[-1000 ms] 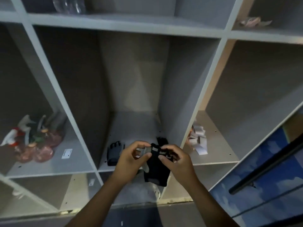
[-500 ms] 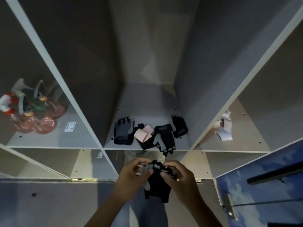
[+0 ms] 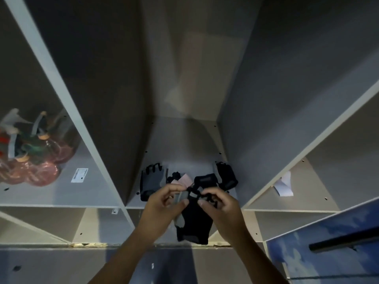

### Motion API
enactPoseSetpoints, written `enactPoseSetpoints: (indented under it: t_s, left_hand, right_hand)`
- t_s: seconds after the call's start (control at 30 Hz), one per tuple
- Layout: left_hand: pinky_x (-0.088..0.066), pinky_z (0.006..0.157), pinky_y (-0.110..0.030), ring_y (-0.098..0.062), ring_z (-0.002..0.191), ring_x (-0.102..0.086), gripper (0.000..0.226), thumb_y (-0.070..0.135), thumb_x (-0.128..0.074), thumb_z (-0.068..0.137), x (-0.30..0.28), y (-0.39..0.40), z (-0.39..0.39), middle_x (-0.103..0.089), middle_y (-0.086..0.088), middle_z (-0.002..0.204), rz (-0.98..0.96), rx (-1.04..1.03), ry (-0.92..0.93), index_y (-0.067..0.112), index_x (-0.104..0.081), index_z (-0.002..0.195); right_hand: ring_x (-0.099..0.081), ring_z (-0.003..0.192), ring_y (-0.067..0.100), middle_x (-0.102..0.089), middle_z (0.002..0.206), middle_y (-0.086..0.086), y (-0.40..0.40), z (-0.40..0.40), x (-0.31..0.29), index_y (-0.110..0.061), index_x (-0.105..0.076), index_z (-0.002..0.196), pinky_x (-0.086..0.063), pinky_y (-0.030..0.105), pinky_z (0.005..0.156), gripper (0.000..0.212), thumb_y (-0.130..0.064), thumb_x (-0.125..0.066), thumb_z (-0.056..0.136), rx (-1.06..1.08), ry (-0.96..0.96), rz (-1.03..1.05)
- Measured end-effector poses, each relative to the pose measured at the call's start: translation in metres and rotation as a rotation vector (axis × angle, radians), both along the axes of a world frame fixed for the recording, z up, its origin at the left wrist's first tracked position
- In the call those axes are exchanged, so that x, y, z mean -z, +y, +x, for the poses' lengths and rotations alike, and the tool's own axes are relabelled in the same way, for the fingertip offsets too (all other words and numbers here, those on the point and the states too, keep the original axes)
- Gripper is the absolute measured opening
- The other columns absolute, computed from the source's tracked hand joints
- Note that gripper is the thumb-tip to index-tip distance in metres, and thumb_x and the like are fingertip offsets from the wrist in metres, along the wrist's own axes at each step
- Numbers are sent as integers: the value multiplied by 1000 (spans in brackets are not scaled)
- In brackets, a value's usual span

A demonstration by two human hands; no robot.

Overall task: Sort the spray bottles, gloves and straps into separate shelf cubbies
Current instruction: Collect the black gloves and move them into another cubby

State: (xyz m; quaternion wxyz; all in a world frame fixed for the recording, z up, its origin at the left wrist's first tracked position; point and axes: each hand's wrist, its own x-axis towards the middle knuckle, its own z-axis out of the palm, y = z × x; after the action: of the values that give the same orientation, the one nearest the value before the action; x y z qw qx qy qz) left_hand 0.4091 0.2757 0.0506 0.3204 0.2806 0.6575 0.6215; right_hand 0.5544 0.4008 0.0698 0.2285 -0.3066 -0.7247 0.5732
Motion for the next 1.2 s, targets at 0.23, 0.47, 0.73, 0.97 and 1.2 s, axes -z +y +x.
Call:
enactPoseSetpoints:
  t_s: [0.23,0.47,0.73,0.97,1.2]
  left_hand:
    - [-54,69,-16,-7,89,-69,25,5,-75,85,-27,72,-72,-71,2,100,78,-84,-20,21,-69,103]
    - [-53,79,-15,-21,101,-63,34,-6,-70,85,-8,67,-93,-68,-3,113,100,-174,90,17,-64,109]
    - [-53,76,-20,-9,83,-65,28,-3,-72,84,7,30,-75,-70,-1,105,64,-168,100,15,-68,105]
    - [-53,74,-15,-6,83,-68,29,-5,-72,83,7,13,-52,-73,12,94,-18,-143,118,21,-70,97]
    - [-52,74,-11,-8,81,-69,30,-12,-69,81,21,2,-40,-74,12,91,-74,-118,176,16,-72,92]
  right_hand:
    - [-68,89,10,-73,94,2,76,-83,-13,-12,-70,96,-54,21,78,11,-5,-73,87,13,109,95]
    - [-65,88,19,-70,92,8,151,-146,52,-19,-69,88,-52,33,81,19,0,-73,86,53,-10,86]
    - [-60,110,29,-63,117,7,188,-151,88,-17,-58,124,-51,39,93,51,-28,-81,79,74,-398,401]
    - [-50,107,27,-60,108,4,87,-105,64,-27,-68,106,-43,39,84,26,-38,-70,83,29,-538,903]
    - [-42,120,26,-53,125,2,42,-110,102,-32,-65,121,-39,39,93,39,-51,-55,89,-98,-840,798]
